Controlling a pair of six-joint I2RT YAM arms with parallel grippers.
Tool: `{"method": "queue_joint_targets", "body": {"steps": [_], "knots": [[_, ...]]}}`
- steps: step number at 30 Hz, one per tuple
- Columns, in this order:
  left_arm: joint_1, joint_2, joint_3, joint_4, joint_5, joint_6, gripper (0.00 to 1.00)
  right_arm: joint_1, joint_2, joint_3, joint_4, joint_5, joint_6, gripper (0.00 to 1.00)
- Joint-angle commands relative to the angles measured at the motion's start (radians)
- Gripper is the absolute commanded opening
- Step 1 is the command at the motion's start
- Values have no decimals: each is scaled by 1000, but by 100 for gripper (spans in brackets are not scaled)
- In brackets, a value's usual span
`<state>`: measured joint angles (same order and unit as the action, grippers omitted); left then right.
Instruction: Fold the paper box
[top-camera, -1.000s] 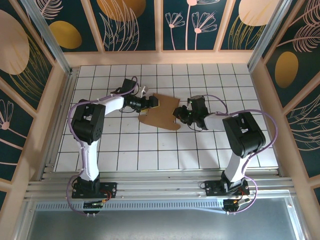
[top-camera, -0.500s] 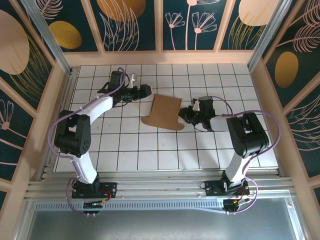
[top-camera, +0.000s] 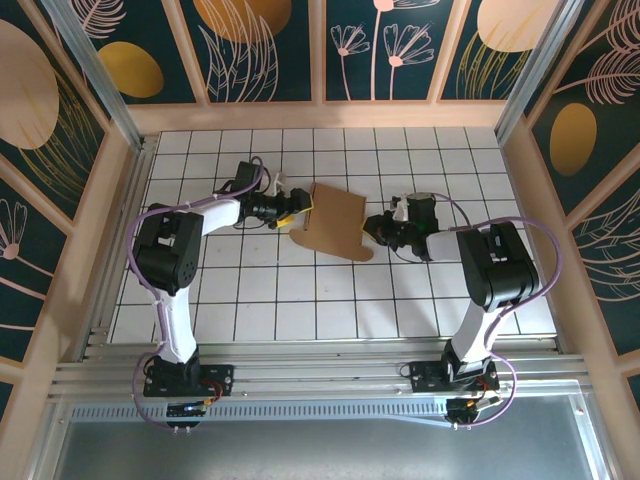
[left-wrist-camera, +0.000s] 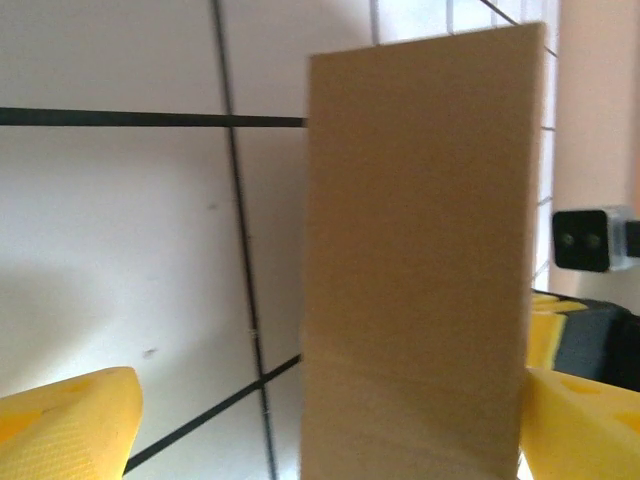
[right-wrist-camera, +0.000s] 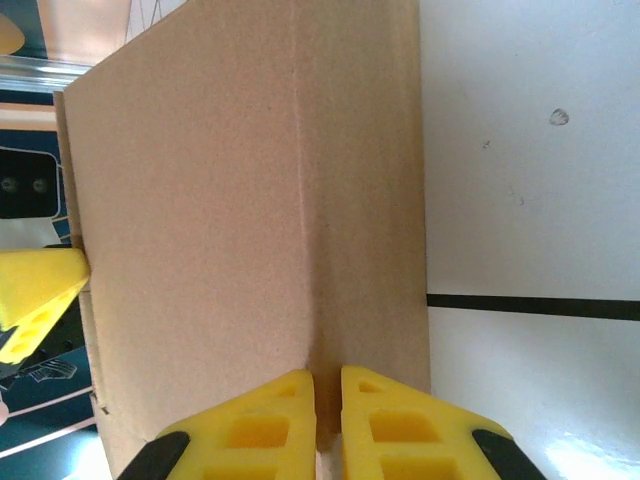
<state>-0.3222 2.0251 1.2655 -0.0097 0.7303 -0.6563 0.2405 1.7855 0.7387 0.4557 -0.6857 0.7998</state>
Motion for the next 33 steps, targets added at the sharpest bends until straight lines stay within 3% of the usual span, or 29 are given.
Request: {"method": "queue_joint_targets", "body": {"steps": [1, 5, 11, 15, 20, 23, 25, 30, 33], "knots": [[-14, 38, 6, 100, 111, -43, 94, -5, 38, -22, -16, 4, -28, 12], [-36, 60, 6, 204, 183, -113, 88, -5, 36, -16, -27, 7, -38, 12], [-48, 62, -4, 265, 200, -205, 65, -2, 22, -6, -42, 14, -63, 15], [-48, 8, -40, 290, 121, -322, 48, -2, -79, 20, -99, 70, -136, 39], [-48, -61, -77, 298, 52, -524, 40, 13, -337, 94, -256, 287, -366, 62], [-48, -112, -113, 324, 14, -663, 40, 94, -483, 108, -265, 393, -588, 80], [-48, -154, -134, 297, -27, -748, 40, 213, -571, 82, -230, 488, -847, 94], [-49, -241, -156, 184, -84, -886, 39, 446, -699, -86, -57, 589, -1482, 99], [-50, -277, -160, 134, -88, -917, 39, 504, -658, -91, -50, 672, -1704, 99]]}}
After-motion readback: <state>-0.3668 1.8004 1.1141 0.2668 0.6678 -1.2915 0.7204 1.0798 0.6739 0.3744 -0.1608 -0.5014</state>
